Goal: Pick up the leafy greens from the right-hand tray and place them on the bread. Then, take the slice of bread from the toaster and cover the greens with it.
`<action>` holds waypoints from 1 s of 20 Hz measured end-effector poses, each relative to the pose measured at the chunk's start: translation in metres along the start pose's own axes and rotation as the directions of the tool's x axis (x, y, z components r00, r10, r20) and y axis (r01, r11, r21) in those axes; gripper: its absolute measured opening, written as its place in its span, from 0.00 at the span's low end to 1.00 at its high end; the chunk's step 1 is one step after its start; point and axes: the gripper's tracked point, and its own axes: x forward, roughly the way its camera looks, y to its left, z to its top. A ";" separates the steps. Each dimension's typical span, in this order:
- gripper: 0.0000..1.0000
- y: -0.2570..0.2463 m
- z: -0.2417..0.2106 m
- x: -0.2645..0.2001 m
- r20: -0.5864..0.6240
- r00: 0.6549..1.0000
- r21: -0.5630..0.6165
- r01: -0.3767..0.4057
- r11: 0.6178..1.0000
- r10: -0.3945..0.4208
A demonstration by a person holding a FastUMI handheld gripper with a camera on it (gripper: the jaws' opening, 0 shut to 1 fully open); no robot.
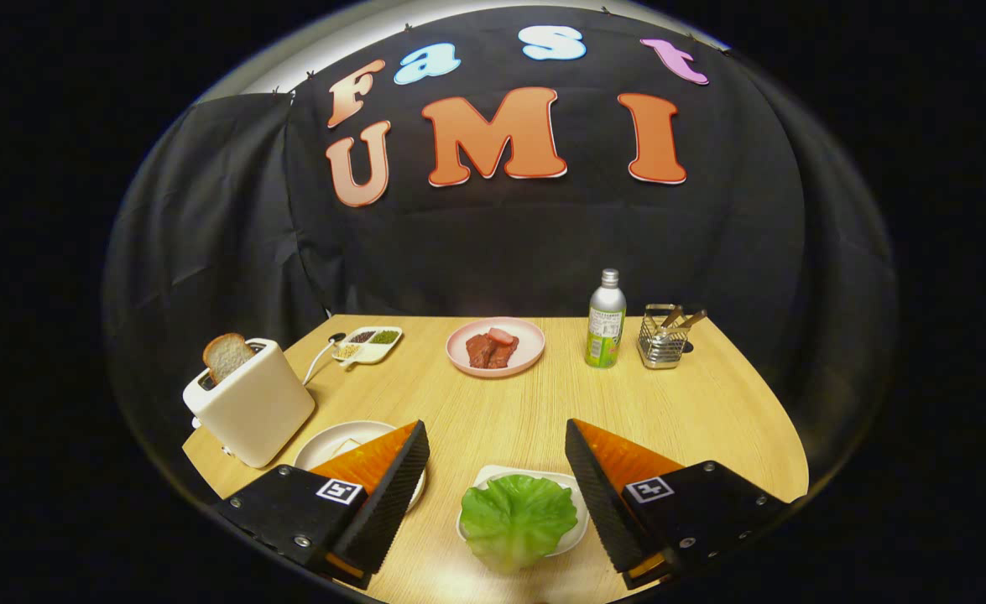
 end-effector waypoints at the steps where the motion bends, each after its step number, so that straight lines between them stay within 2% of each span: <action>1: 0.98 0.000 -0.007 0.006 -0.035 0.999 0.001 0.000 1.000 0.000; 5: 0.98 0.008 -0.038 0.023 -0.188 0.981 0.053 -0.039 0.998 0.048; 11: 0.97 0.005 -0.075 0.039 -0.344 0.939 -0.005 -0.029 1.000 0.026; 16: 0.95 0.005 -0.110 0.048 -0.485 0.874 -0.024 -0.038 0.999 0.022; 20: 0.90 0.001 -0.131 0.050 -0.564 0.826 -0.062 -0.045 0.997 0.002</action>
